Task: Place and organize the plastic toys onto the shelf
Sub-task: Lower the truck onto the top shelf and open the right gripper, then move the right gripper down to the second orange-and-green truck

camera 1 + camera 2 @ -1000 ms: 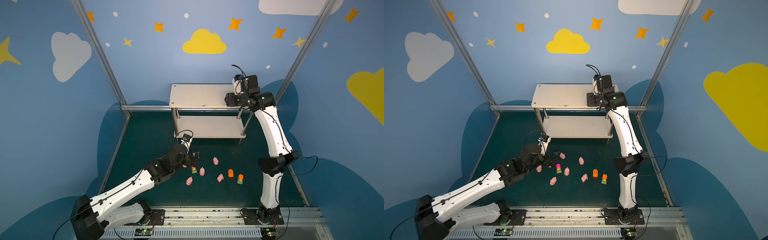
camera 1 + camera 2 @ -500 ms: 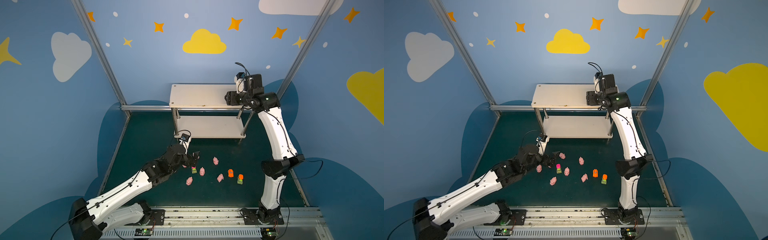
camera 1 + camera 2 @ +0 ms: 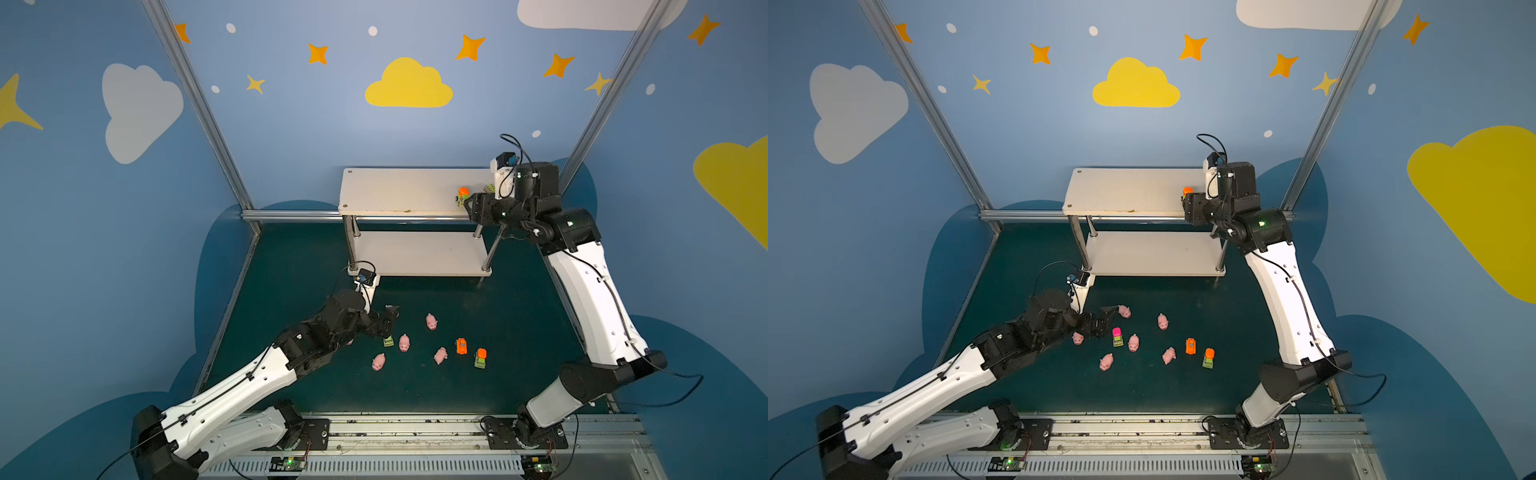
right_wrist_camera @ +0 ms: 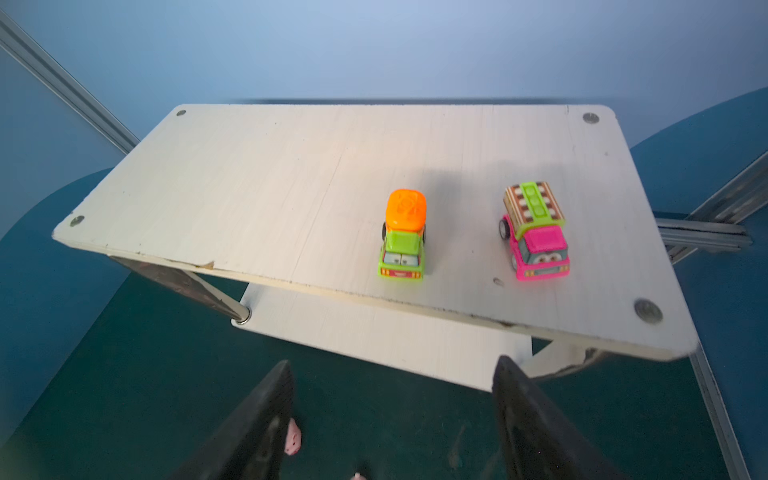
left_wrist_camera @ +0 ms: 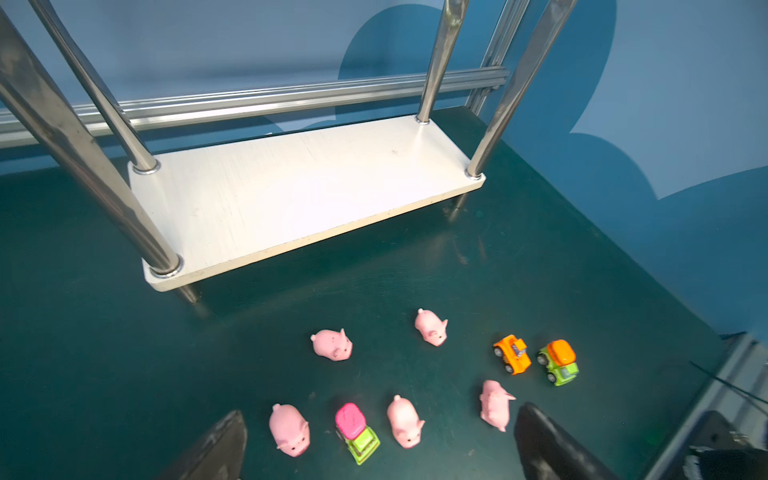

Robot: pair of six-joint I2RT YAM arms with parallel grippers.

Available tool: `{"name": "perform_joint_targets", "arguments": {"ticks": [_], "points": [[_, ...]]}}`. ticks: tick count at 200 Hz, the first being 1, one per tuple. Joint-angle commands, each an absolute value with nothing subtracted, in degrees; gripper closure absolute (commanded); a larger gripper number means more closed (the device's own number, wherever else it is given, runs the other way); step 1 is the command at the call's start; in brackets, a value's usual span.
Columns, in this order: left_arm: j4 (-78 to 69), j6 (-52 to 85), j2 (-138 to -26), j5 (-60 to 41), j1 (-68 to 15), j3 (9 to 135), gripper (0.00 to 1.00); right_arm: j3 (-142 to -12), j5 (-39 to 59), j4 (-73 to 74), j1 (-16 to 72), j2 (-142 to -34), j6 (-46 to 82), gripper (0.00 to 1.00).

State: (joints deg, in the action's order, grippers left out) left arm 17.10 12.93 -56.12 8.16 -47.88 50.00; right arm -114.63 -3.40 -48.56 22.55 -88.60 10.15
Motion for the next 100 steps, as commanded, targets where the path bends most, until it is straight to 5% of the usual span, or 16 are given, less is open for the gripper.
{"name": "perform_joint_targets", "arguments": {"ticks": [1,100], "points": [[17.94,16.33,-54.38,7.57,-48.96,51.07,0.0,-107.84,-4.29,-47.11,23.63,-82.78,11.82,0.26],[11.79,27.23,-45.09,14.08,-61.47,36.17,0.0,-53.16,-10.36,-44.12,33.73,-48.66,28.71,0.27]]}}
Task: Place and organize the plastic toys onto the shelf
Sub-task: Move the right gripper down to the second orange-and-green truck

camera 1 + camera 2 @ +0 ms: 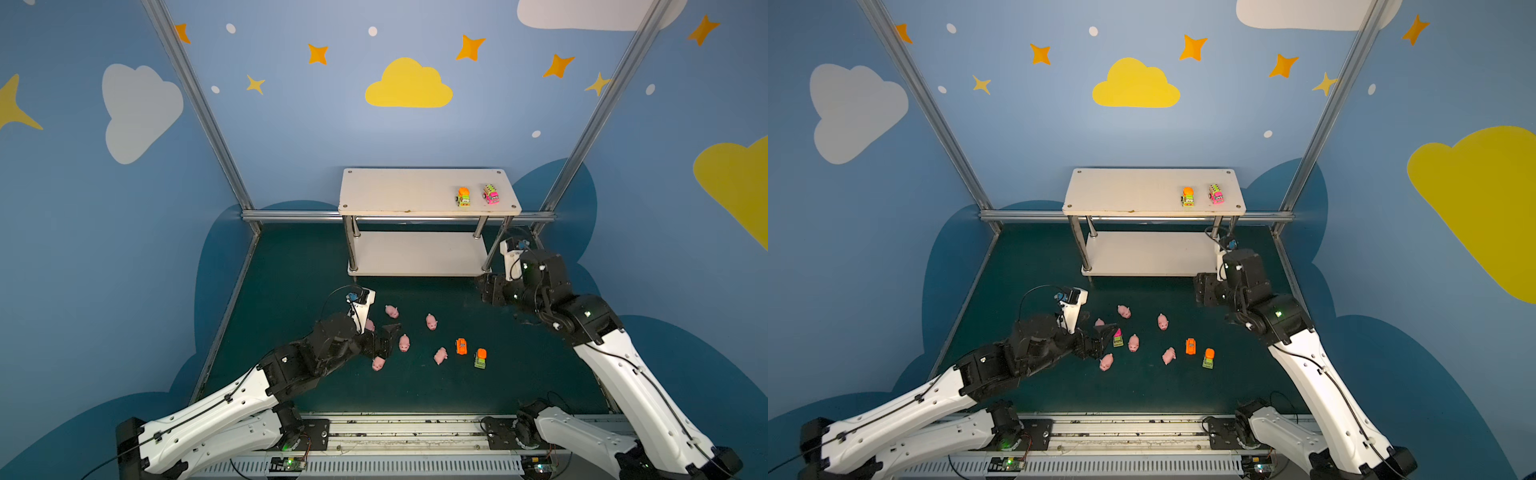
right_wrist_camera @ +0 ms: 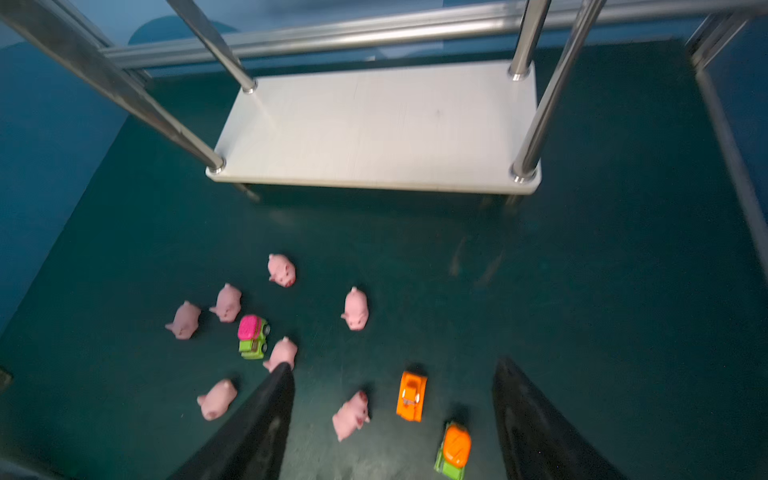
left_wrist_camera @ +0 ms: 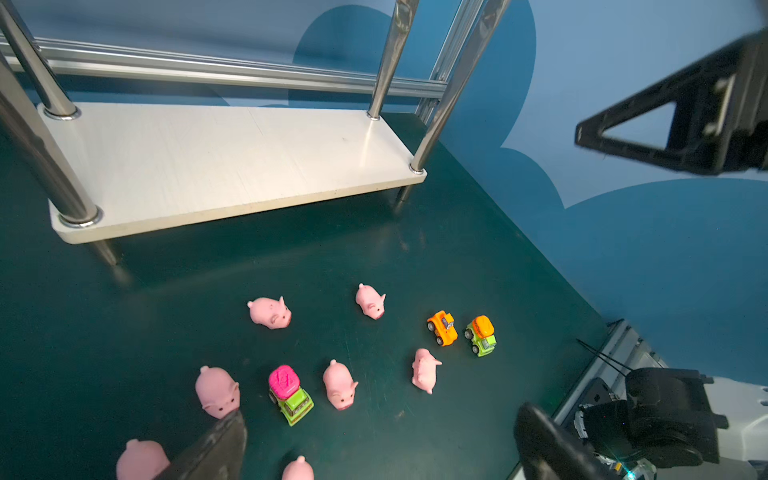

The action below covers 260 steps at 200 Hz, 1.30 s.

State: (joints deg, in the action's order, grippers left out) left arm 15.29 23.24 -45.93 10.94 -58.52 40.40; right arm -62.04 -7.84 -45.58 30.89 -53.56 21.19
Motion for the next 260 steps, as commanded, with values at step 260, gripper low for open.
{"name": "perform_joint_targets", "arguments": {"ticks": [260], "points": [[8.16,30.65,-55.42,25.15,-70.86,32.78,0.0,-21.76,-19.58,-33.24,40.52,-46.77,49.44,0.48]]}}
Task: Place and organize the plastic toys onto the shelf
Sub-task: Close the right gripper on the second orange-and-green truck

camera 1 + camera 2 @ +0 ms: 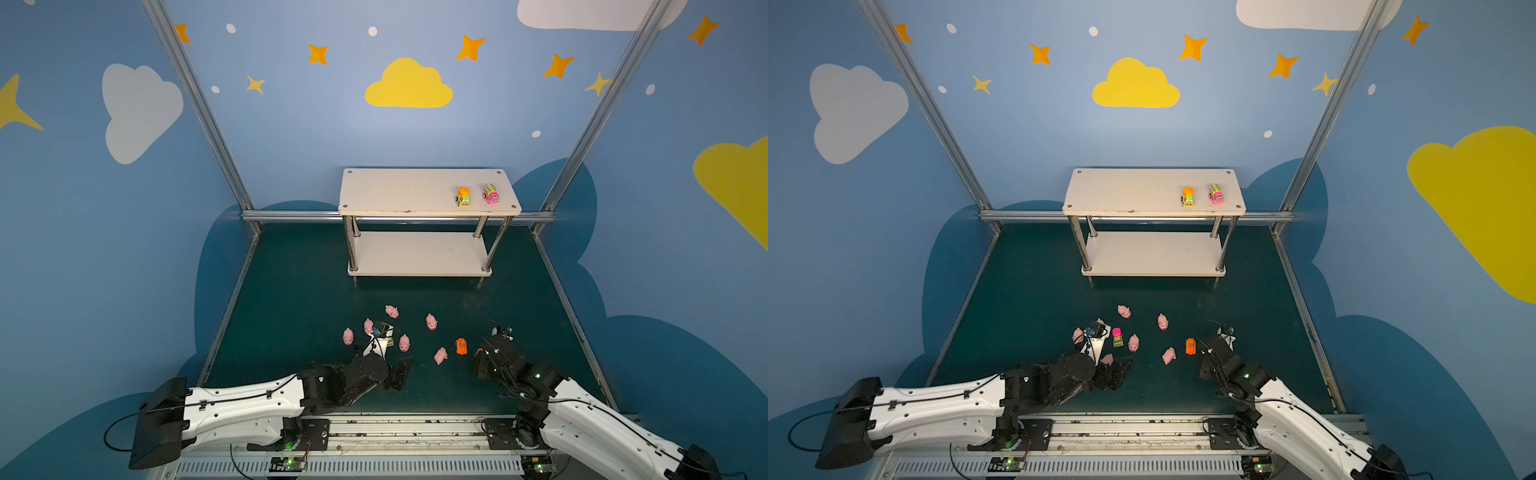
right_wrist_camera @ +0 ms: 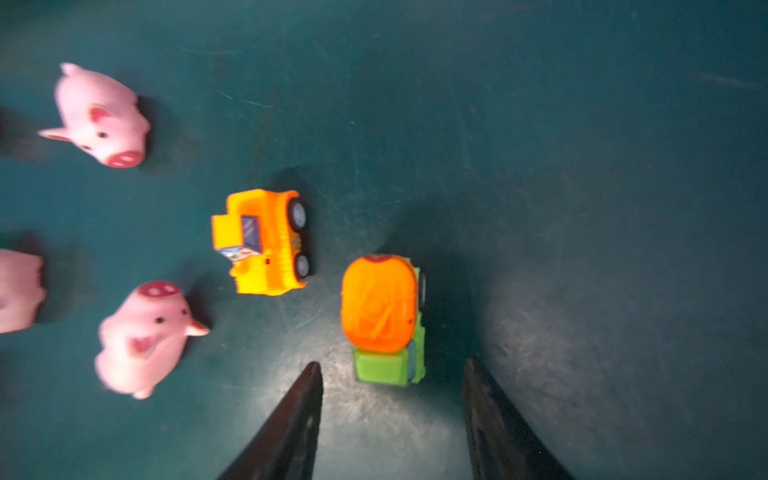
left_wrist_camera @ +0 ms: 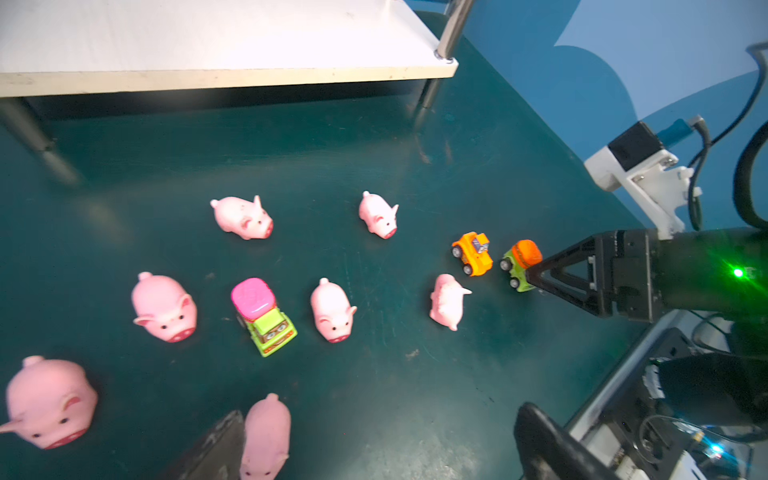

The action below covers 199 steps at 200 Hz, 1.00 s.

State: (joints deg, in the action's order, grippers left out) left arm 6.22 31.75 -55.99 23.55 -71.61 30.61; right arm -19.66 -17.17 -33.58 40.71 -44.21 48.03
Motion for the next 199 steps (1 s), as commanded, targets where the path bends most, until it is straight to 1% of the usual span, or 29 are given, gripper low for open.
{"name": "perform_joint_targets", "arguments": {"ticks": [1,26,84,115,172,199], "points": [[8.17,30.62,-55.39,25.19,-70.8,32.78,0.0,-21.82,-19.59,-33.28,40.52,-46.94,49.46,0.48],[8.44,29.32,-55.18,24.58,-69.26,33.22,0.0,-22.95,-19.9,-32.31,40.08,-50.64,49.35,0.5],[9.05,25.56,-54.04,21.11,-63.85,34.32,0.0,-23.53,-18.64,-27.75,38.09,-54.84,48.53,0.5],[9.33,24.26,-54.71,19.59,-61.61,35.28,0.0,-24.34,-17.15,-26.75,37.18,-58.14,48.07,0.56],[8.38,23.77,-56.68,17.43,-60.12,35.94,0.0,-24.17,-15.65,-25.07,37.18,-62.02,48.99,0.62],[8.18,23.52,-57.35,16.96,-59.73,36.31,0.0,-24.65,-15.45,-26.14,37.18,-61.93,48.96,0.61]]}}
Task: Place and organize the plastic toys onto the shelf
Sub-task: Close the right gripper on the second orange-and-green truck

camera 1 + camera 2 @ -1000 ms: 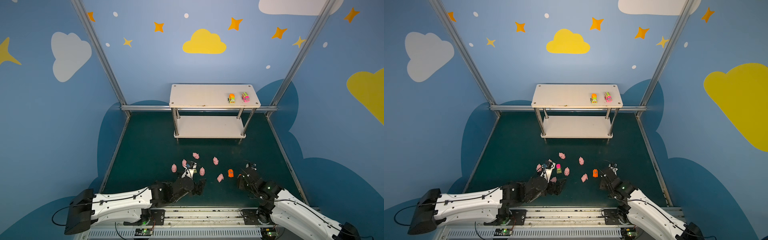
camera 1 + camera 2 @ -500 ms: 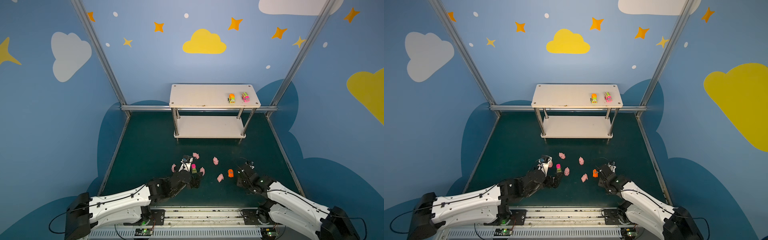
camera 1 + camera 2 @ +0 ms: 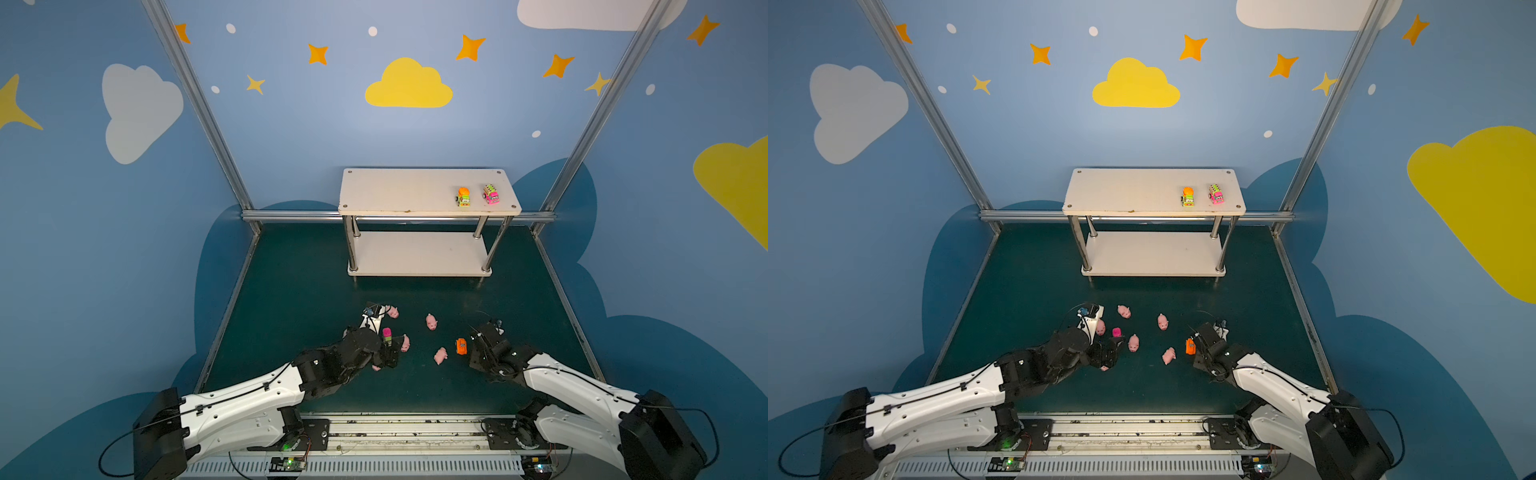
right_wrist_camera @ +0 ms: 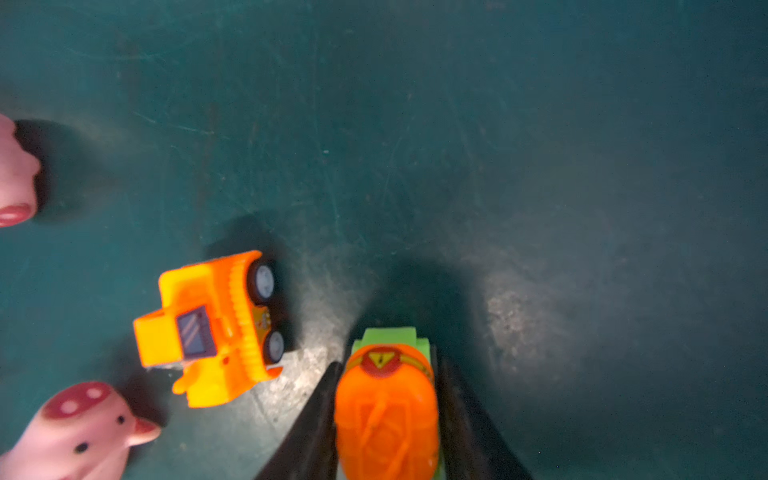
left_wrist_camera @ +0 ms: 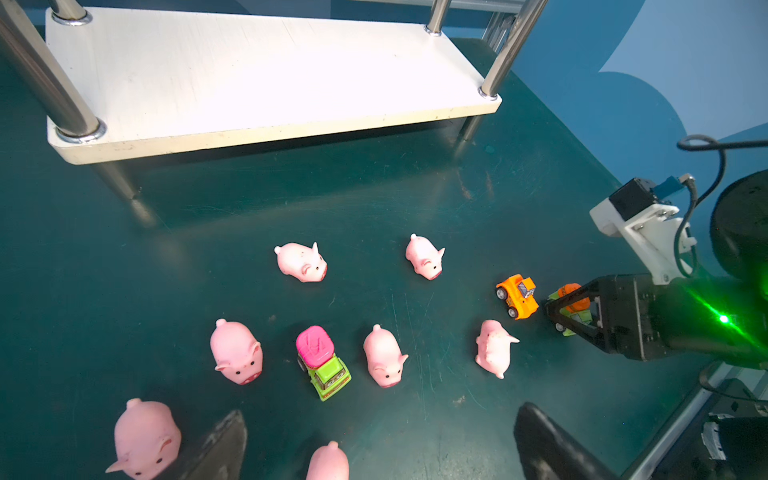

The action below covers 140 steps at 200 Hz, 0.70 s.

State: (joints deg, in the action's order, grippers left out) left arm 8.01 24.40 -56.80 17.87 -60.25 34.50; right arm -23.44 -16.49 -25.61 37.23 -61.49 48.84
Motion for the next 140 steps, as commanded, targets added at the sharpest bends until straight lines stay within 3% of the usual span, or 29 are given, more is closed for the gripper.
{"name": "perform_joint_targets", "arguments": {"ticks": [1,140], "points": [[8.22,23.49,-57.41,16.92,-59.75,36.35,0.0,-24.67,-15.46,-26.16,37.18,-61.9,49.0,0.61],[9.8,24.61,-51.9,17.55,-59.68,34.85,0.0,-23.43,-15.92,-28.82,38.49,-59.37,50.93,0.58]]}}
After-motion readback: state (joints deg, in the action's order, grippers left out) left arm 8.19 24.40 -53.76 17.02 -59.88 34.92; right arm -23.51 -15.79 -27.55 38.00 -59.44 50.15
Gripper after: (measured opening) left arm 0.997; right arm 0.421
